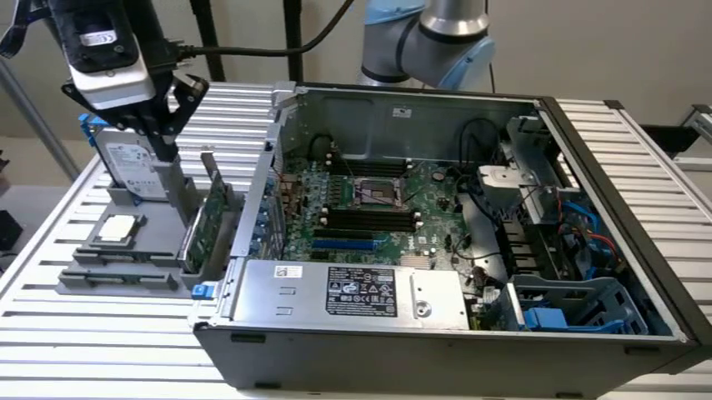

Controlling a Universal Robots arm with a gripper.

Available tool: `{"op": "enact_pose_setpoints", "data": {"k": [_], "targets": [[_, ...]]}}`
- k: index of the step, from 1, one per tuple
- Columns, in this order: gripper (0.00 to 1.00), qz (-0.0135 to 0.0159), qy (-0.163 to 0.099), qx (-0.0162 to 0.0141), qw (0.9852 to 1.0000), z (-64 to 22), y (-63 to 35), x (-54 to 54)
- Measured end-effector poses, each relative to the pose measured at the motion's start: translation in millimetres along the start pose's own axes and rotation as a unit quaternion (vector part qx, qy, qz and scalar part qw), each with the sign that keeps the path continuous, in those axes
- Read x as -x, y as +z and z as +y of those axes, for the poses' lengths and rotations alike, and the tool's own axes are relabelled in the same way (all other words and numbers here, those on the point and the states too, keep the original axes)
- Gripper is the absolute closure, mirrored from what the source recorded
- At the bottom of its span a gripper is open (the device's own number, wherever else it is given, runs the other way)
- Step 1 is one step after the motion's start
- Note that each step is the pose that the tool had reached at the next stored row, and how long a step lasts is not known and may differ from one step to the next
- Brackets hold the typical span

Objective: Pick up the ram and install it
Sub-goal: 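Reach for the ram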

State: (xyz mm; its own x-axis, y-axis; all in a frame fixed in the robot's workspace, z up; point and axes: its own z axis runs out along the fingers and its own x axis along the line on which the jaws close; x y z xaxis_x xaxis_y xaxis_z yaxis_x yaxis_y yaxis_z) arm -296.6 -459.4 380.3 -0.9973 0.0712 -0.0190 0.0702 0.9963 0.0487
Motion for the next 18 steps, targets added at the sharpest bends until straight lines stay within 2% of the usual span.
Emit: {"op": "enact_pose_setpoints", "data": {"k": [18], "targets": [[1.0, 0.0002, 0.0, -0.0002, 1.0, -10.2, 20.4, -82.0]]}}
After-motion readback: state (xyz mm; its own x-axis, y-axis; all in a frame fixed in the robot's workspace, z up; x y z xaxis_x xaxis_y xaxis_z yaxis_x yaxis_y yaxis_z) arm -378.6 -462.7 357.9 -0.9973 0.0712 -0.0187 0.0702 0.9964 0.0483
